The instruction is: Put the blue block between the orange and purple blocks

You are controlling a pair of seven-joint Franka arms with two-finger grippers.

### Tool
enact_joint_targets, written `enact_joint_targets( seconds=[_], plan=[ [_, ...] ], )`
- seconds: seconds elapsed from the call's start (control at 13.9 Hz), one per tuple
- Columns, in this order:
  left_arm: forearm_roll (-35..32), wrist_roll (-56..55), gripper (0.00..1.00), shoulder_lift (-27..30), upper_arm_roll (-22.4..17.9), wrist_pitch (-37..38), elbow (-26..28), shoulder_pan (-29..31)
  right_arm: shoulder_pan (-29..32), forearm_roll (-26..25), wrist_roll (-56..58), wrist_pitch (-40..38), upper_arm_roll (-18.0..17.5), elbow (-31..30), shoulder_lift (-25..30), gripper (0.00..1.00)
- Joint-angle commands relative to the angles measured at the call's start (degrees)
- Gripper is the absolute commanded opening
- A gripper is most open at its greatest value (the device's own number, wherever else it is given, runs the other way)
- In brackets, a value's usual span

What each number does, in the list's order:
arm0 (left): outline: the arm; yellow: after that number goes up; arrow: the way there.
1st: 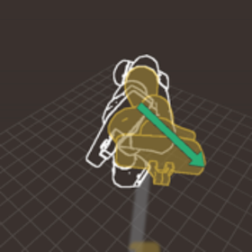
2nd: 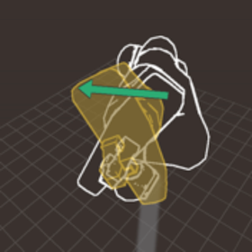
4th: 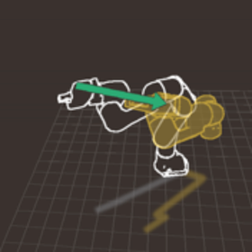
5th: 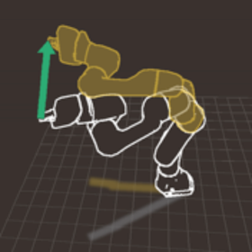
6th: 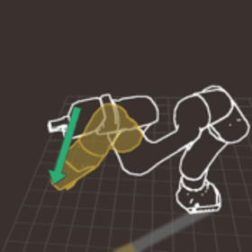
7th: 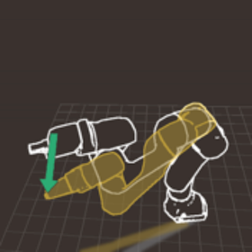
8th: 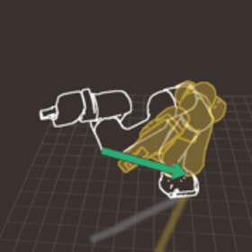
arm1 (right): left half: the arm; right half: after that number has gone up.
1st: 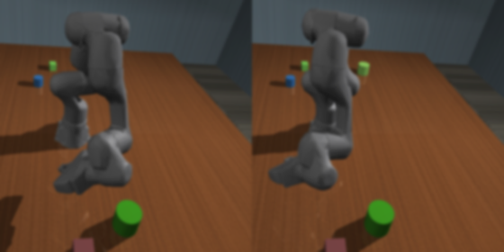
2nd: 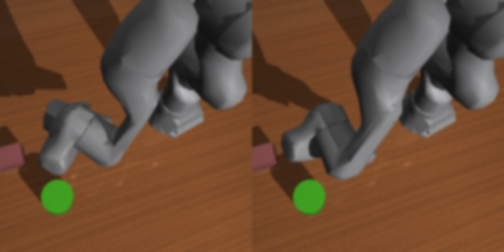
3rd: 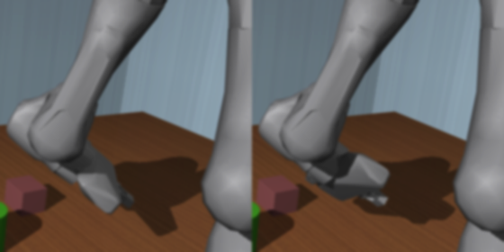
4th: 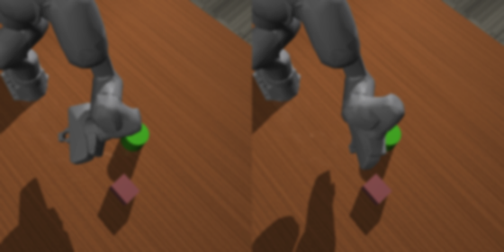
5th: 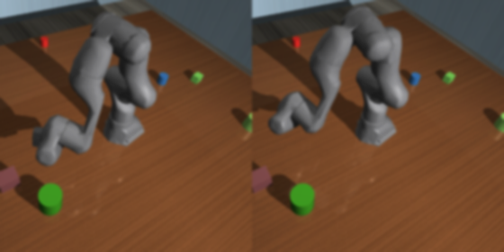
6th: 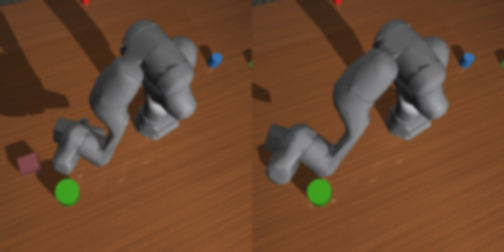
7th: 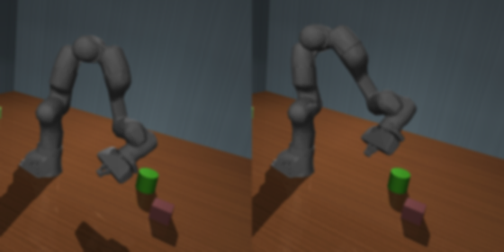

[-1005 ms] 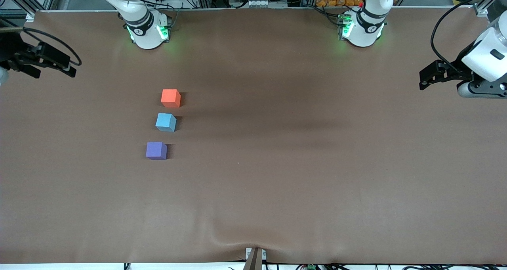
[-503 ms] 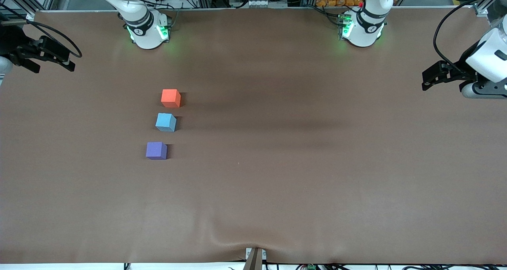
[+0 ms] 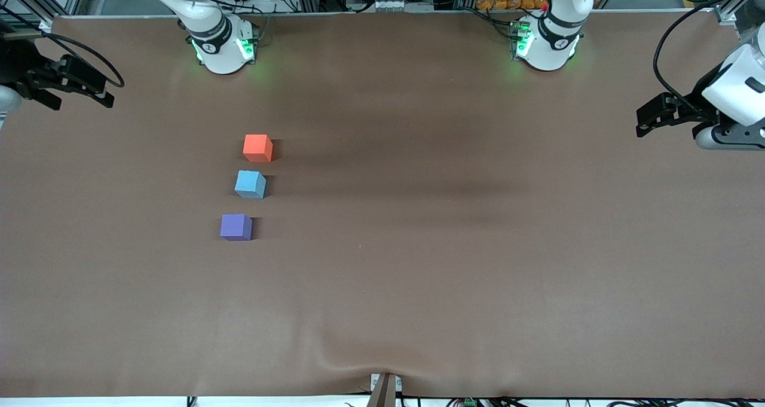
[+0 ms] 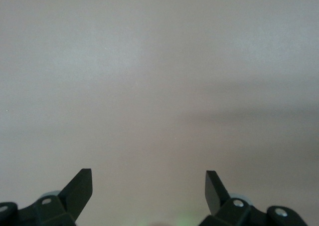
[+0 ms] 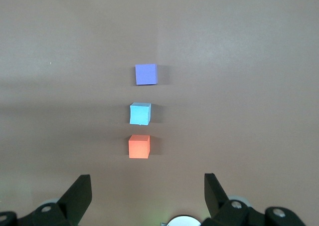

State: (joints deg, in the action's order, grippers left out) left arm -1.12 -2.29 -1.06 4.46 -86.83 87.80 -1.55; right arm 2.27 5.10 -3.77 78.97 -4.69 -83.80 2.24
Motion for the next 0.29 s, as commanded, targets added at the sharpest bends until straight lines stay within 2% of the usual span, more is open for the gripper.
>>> enact_joint_targets(
  seconds=[0.0,0.22],
  plan=[
    [0.7,-0.7,1.0,-0.6,0.0,1.2,-1.4,0.2,-0.2,-1.0,1.1,0.0,0.0,-1.6,1.6,1.0],
    [0.7,-0.8,1.0,-0.6,0.0,1.2,-1.3,0.1,-0.1,-4.6,4.2,-1.2,0.0,-1.6,1.6,1.0]
  ],
)
